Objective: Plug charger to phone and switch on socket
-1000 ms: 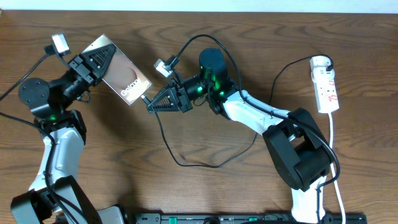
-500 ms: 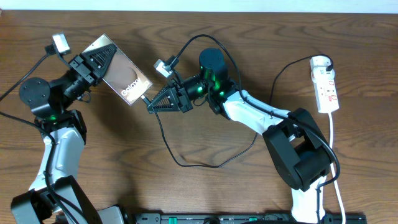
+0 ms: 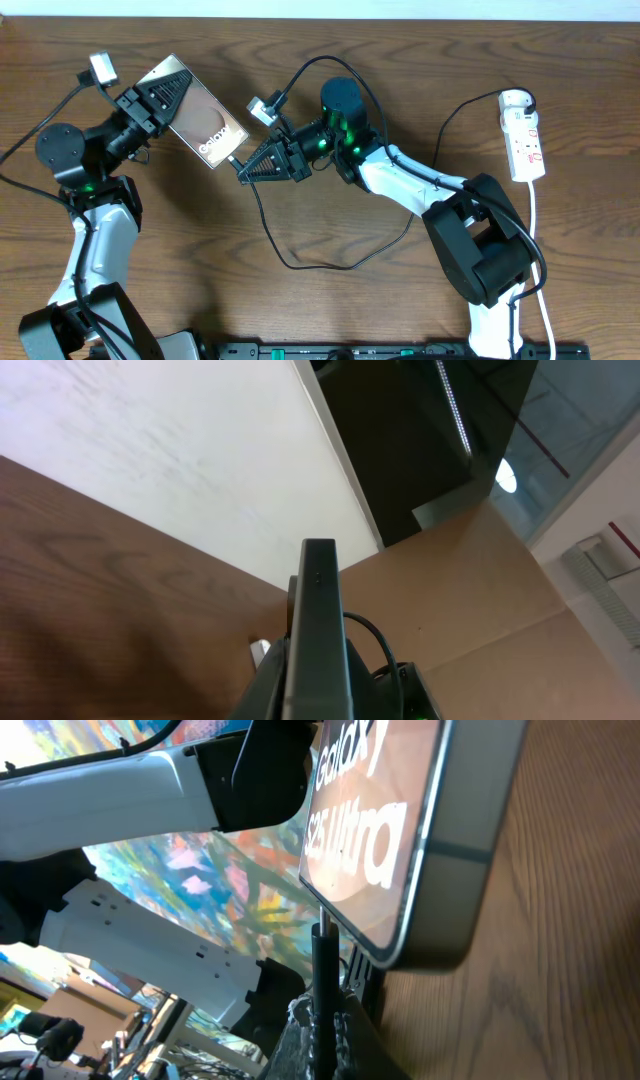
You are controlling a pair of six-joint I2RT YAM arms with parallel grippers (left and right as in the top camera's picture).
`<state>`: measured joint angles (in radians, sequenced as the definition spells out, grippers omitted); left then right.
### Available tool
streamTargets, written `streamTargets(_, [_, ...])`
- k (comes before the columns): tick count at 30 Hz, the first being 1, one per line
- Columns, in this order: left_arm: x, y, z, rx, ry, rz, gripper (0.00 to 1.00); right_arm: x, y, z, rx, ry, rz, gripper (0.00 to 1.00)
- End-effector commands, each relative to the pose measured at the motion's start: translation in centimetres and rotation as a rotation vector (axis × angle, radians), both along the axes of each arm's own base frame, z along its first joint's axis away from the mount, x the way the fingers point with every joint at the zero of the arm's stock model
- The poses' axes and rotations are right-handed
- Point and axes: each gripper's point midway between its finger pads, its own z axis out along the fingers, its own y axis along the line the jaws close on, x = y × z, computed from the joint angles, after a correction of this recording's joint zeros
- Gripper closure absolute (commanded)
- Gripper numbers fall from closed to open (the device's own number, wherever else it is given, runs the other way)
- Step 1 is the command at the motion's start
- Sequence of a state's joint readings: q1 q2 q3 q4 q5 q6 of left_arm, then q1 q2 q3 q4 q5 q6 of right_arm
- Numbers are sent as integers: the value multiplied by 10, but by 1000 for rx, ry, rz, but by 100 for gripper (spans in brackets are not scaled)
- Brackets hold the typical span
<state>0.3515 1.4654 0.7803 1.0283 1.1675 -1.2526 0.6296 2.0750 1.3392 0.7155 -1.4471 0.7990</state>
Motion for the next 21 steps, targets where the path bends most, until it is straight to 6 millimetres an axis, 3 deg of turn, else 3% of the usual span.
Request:
streamTargets(1, [-4,-10,5,22,-26,-44,92,2,8,10,15,-18,-33,99])
streamTargets(21, [0,-6,6,13,-28,-12,93,7,6,13,26,-30,-51,99])
